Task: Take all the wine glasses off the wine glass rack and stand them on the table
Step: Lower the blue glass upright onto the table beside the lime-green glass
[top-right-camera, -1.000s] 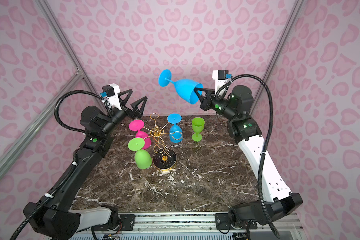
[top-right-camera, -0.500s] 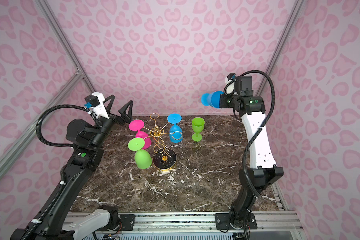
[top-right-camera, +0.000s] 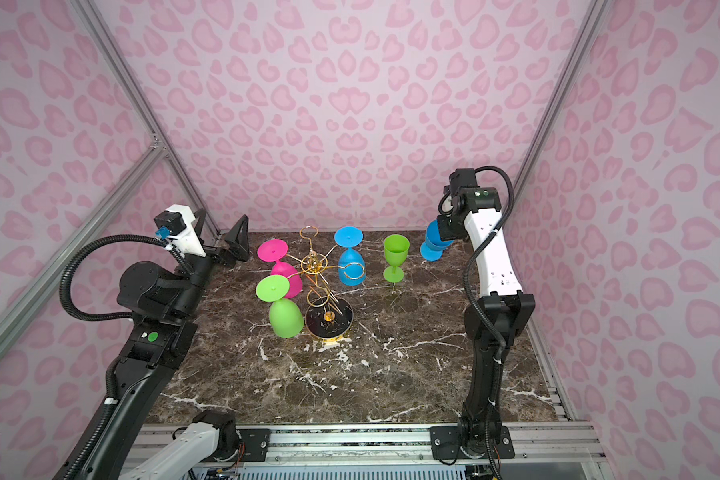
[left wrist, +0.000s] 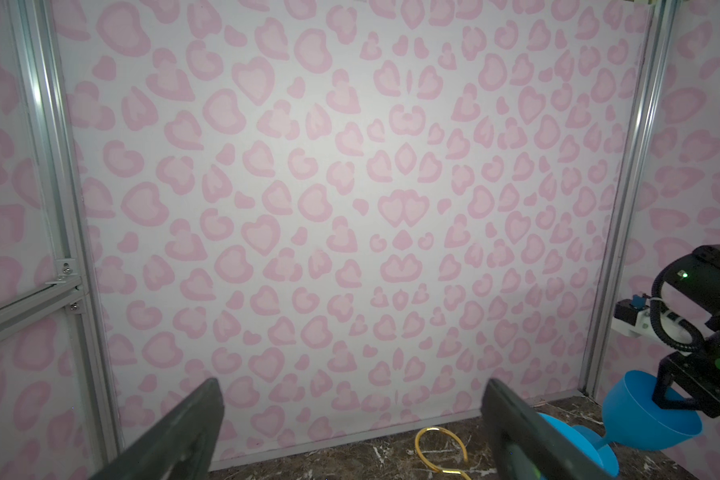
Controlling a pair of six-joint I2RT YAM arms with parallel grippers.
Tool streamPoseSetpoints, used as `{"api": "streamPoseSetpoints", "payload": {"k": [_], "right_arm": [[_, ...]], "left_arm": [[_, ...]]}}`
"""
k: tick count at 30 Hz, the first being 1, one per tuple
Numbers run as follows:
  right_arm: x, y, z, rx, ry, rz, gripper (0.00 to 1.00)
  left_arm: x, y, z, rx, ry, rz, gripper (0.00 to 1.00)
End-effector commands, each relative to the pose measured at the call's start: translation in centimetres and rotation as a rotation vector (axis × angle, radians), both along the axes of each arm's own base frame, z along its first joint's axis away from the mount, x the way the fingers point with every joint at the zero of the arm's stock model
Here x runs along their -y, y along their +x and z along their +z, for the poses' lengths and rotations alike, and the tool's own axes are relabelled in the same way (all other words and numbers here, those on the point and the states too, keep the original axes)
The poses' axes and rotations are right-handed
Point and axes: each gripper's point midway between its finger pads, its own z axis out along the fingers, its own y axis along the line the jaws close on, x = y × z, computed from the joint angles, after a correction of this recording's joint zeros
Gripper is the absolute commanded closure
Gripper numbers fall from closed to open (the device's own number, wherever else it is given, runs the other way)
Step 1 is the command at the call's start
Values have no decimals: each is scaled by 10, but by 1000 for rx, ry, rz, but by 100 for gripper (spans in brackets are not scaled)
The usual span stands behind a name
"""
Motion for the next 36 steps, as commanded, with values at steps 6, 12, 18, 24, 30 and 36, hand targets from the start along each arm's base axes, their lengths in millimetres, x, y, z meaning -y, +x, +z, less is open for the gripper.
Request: {"api": "streamPoseSetpoints", "payload": {"k": [6, 12, 18, 24, 30, 36], "right_arm": [[2, 10, -44, -106, -30, 6, 100], [2, 17, -67, -150, -46, 9, 100], [-1, 20, -81, -176, -33, 17, 100], [-4, 23, -84, -175, -23, 18, 92], [-10, 26, -66, -127, 25, 28, 70], [-19, 28, -31, -35, 100, 38, 62]], "left_arm": [[-13, -7, -7, -33, -3, 62, 2], [-12, -8, -13, -52, 2, 57, 2], [-14, -7, -19, -69, 0, 68, 2], [-17, -6, -22, -83, -3, 81, 3], [-27, -5, -22, -98, -65, 127, 1], [-31, -2, -31, -157, -126, 141, 1]]}}
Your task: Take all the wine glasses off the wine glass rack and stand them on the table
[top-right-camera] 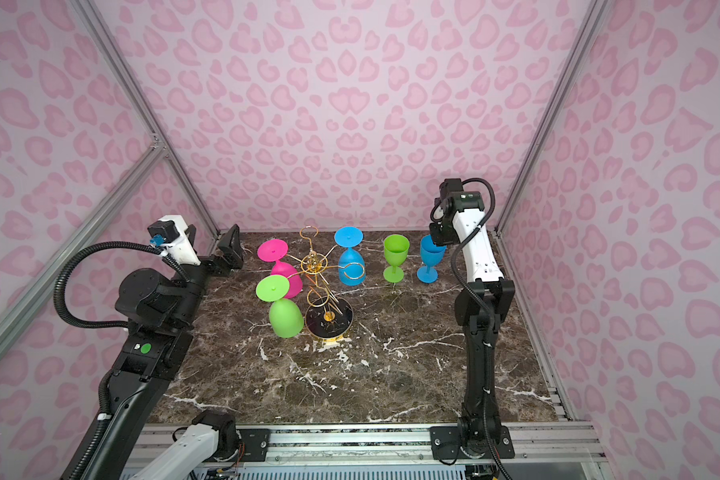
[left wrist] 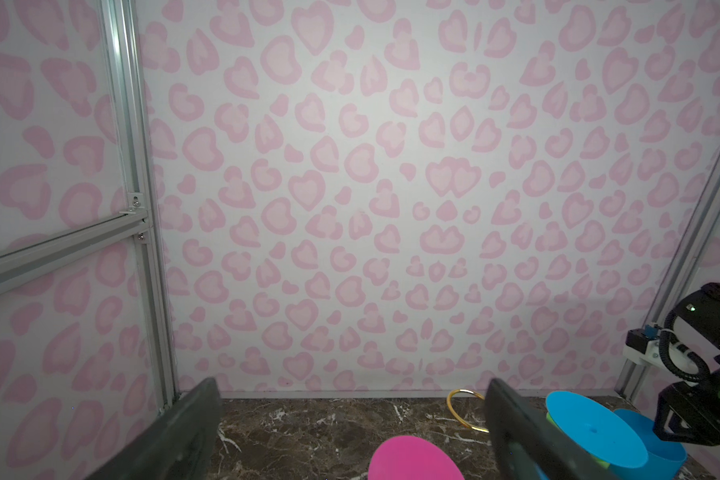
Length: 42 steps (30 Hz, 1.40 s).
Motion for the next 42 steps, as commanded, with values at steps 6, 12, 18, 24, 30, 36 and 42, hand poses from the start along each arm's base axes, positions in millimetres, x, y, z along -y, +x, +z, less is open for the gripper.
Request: {"api": "streamPoseSetpoints", "payload": {"k": [6, 12, 18, 24, 30, 36, 42], "right_arm": [[-20, -6, 80, 200, 183, 21, 57], [-43, -28, 146, 433, 361, 61, 43], [-60, -57, 193, 730, 560, 86, 31], [-89, -75, 191, 737, 634, 161, 22], [-100, -92, 196, 767, 657, 205, 18], [-110, -105, 193, 764, 720, 233, 18], [-116, -116, 199, 779, 743, 253, 17]], "left_arm": [[-5, -4, -20, -161, -165, 1, 4], [4, -28, -60, -414, -263, -67, 10], [20, -71, -92, -574, -384, -172, 16], [49, -94, -105, -695, -517, -336, 26], [58, -110, -110, -755, -613, -387, 35], [74, -108, -126, -814, -719, -467, 44], [75, -105, -120, -819, -719, -470, 49]]}}
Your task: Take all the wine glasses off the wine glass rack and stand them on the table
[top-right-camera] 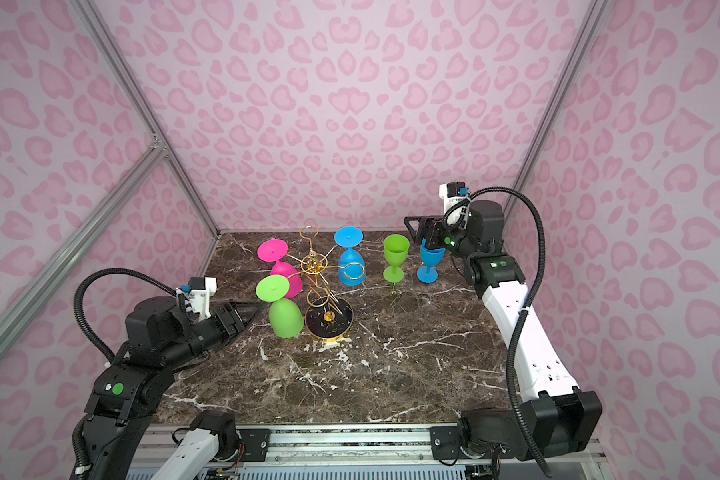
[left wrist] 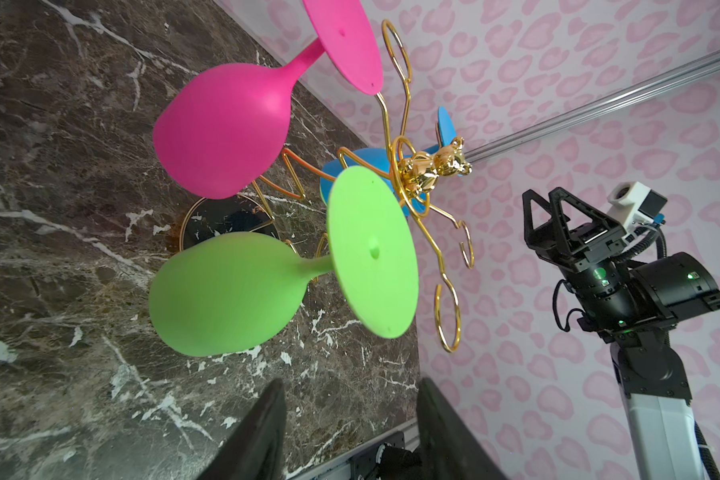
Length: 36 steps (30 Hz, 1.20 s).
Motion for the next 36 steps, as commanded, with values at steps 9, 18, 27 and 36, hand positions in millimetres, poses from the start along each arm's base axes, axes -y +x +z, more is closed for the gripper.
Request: {"api": "streamPoseSetpoints", "payload": {"k": [9, 18, 27, 36], "right_arm": [[-6, -10, 8, 40, 41, 25, 17], [-7, -12, 10, 45, 49, 32, 17], [-8, -12, 10, 45, 55, 37, 17], [-8, -13, 11, 46, 62, 37, 16]], "left_arm": [[15, 16, 17, 26, -98, -48, 56], [14, 24, 9, 6, -101, -35, 68], [9, 27, 4, 9, -116, 7, 78], [6, 32, 9, 39, -165, 47, 82]]}}
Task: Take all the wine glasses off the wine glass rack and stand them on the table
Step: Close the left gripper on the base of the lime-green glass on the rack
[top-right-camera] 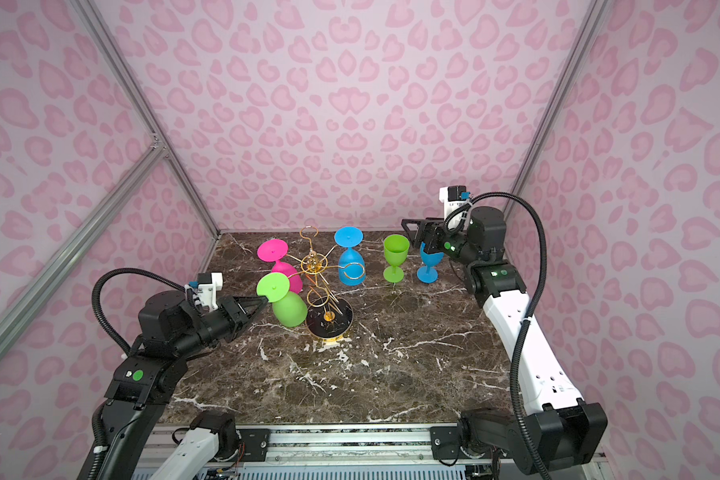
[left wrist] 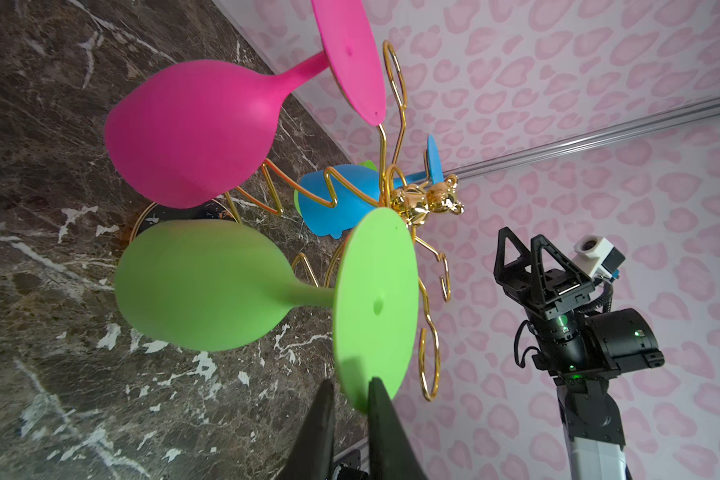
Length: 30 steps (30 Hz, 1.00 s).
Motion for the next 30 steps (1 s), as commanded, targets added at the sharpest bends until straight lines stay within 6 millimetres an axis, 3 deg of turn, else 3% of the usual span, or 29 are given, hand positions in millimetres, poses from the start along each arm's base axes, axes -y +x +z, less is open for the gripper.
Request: {"api": "streamPoseSetpoints", "payload": {"k": [1, 13, 30], "right_arm": [[-1, 0, 7, 31, 10, 8, 16], [-3, -1, 7, 32, 16, 12, 16], [-5, 0, 5, 26, 26, 21, 16]], "left_arm": [[-1, 6, 12, 47, -21, 19, 83], [-3, 7, 12, 46, -28, 31, 93], [-4, 4, 16, 28, -92, 60, 96]]}}
